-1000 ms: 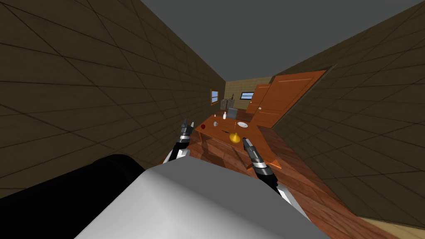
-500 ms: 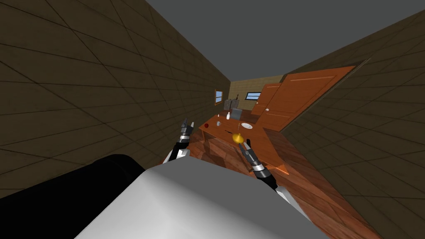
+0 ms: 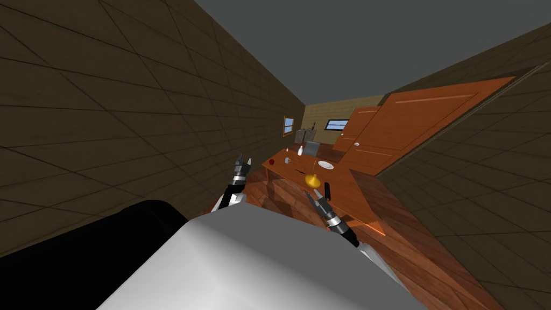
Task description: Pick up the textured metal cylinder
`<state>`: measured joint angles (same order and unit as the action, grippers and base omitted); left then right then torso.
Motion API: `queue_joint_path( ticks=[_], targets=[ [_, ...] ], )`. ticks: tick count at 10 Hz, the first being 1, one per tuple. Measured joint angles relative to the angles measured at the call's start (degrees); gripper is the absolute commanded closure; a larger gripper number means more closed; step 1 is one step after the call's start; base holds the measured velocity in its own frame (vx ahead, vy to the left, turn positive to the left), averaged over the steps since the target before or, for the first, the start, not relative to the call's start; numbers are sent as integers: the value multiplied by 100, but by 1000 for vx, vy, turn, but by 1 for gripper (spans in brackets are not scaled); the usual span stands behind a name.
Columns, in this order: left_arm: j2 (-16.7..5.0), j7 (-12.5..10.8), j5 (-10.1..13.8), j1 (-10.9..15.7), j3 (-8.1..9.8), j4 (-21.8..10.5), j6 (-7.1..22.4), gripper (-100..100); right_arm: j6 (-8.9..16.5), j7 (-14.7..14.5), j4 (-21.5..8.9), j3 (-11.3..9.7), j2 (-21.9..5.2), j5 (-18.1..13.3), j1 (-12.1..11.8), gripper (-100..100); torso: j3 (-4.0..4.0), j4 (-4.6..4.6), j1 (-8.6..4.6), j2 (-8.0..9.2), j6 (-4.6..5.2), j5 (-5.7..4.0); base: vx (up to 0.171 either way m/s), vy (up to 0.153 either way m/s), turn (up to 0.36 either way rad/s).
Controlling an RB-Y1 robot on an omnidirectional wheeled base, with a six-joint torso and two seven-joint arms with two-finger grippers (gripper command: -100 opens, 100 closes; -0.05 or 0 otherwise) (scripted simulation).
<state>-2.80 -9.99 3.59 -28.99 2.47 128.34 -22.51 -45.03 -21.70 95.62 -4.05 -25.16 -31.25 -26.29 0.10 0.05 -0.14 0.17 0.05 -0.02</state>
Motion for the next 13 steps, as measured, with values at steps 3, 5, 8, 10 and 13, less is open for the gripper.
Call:
queue_joint_path(
  ticks=[3, 5, 8, 10, 13],
  targets=[
    [0, 0, 0, 1, -1, 0, 0, 0, -166, -261, -462, -55, -300, -481, 115, -100, -1, 0, 1, -1, -4, 0, -41, -5, 160],
    [0, 0, 0, 1, -1, 0, 0, 0, -250, -421, -744, -86, -484, -818, 204, -100, -1, 0, -2, -2, -5, 0, -44, -14, 212],
    [0, 0, 0, -1, 1, 0, 0, 0, -438, -732, -1211, -133, -670, -1324, 279, -100, -3, -1, -8, -5, 1, -2, -37, -19, 196],
    [0, 0, 0, 0, 1, 0, 0, 0, -513, -907, -1539, -177, -821, -1685, 411, -100, -3, -1, -7, -7, 1, -2, -37, -18, 204],
    [-1, 0, 0, 0, 0, 0, 0, 0, -655, -1163, -2007, -200, -1102, -2221, 575, -100, -4, -1, -16, -7, -2, -3, -32, -33, 176]
  ],
)
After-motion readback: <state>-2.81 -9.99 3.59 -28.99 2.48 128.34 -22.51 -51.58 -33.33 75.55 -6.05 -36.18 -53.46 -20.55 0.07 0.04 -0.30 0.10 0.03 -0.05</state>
